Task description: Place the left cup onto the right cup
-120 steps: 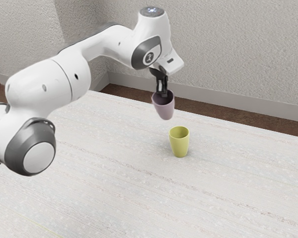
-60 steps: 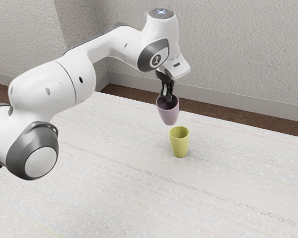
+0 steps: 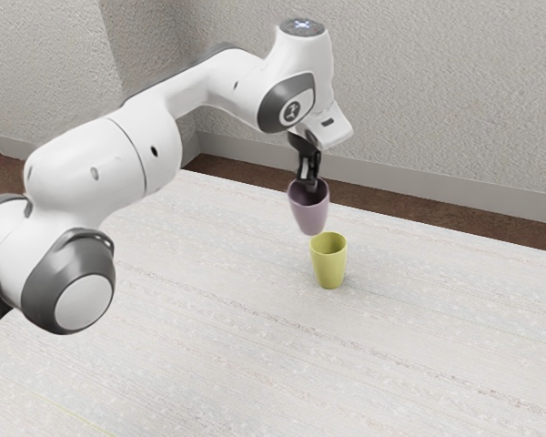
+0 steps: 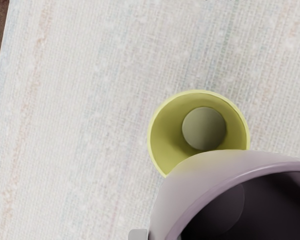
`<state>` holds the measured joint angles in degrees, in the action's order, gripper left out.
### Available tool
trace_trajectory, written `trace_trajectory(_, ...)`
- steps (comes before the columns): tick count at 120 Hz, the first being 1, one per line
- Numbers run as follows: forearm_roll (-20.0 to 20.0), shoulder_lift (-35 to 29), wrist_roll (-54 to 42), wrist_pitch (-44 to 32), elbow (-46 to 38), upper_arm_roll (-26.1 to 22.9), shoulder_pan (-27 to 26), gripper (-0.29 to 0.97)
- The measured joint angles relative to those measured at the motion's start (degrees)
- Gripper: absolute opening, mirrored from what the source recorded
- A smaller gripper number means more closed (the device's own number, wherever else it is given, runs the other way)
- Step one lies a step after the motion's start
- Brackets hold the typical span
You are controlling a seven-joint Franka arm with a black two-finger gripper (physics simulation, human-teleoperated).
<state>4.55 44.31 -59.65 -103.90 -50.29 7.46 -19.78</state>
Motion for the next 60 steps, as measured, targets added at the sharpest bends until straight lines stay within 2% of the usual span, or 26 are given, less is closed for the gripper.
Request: trace_trajectory(60,-0.70,3.29,-2.90,-4.26,2.04,-0.18,-0.85,-0.11)
